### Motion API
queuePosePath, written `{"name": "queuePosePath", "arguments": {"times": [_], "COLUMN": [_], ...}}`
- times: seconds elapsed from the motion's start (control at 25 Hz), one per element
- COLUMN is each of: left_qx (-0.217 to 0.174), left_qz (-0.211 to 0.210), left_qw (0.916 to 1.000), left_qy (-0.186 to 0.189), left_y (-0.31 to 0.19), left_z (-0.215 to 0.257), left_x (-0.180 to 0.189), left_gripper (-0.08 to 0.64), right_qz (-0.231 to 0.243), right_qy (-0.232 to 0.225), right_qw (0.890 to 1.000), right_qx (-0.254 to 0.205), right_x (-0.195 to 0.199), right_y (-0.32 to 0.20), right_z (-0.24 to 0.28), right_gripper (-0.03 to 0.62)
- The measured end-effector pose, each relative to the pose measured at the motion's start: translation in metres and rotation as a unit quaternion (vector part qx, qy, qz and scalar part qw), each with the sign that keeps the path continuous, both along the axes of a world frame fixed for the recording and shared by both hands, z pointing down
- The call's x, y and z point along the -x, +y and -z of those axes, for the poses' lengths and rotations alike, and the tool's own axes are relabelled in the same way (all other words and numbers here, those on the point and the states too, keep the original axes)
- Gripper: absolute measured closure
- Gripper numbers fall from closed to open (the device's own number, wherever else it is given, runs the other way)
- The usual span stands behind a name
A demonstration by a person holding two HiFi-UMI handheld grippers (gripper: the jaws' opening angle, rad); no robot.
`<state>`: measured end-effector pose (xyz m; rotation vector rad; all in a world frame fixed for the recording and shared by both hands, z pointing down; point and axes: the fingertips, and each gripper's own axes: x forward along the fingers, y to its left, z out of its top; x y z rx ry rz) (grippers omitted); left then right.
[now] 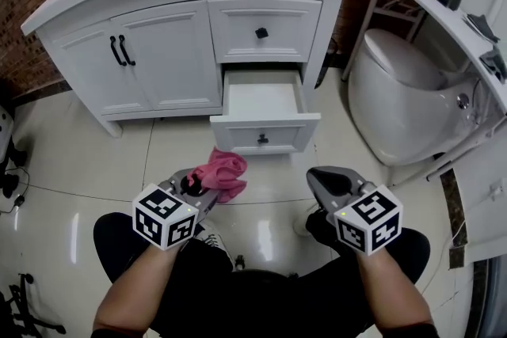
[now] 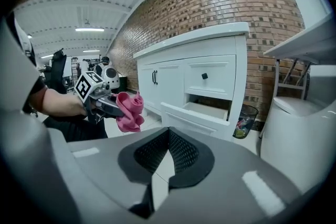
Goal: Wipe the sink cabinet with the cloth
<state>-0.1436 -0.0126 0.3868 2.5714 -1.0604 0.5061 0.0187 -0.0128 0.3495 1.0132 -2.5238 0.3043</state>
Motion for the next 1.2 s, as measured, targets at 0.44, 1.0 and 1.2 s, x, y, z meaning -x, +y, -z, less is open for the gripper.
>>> {"name": "queuePosePath", "arguments": {"times": [0.44,1.0,1.2], "left_qx": [0.0,-0.003,-0.003], "left_qz": [-0.021,-0.036,-0.034], "left_qw": [0.9995,0.9984,0.9987], "left_qy": [0.022,0.043,0.039], "left_y": [0.019,0.023,0.022], "left_z": [-0.001,0.003,0.001], "left_x": [-0.012,-0.016,-0.016], "left_gripper": [0.472,0.468,0.466], "right_qz": [-0.014,0.004,0.0], "right_qy": [0.029,0.029,0.028], "right_qw": [0.999,1.0,1.0], "right_qx": [0.006,-0.007,-0.003], "right_x": [-0.001,0.008,0.005], "right_y": [0.024,0.026,0.026], "right_z": [-0.014,-0.023,-0.024], "right_gripper": [0.586,0.586,0.586]}}
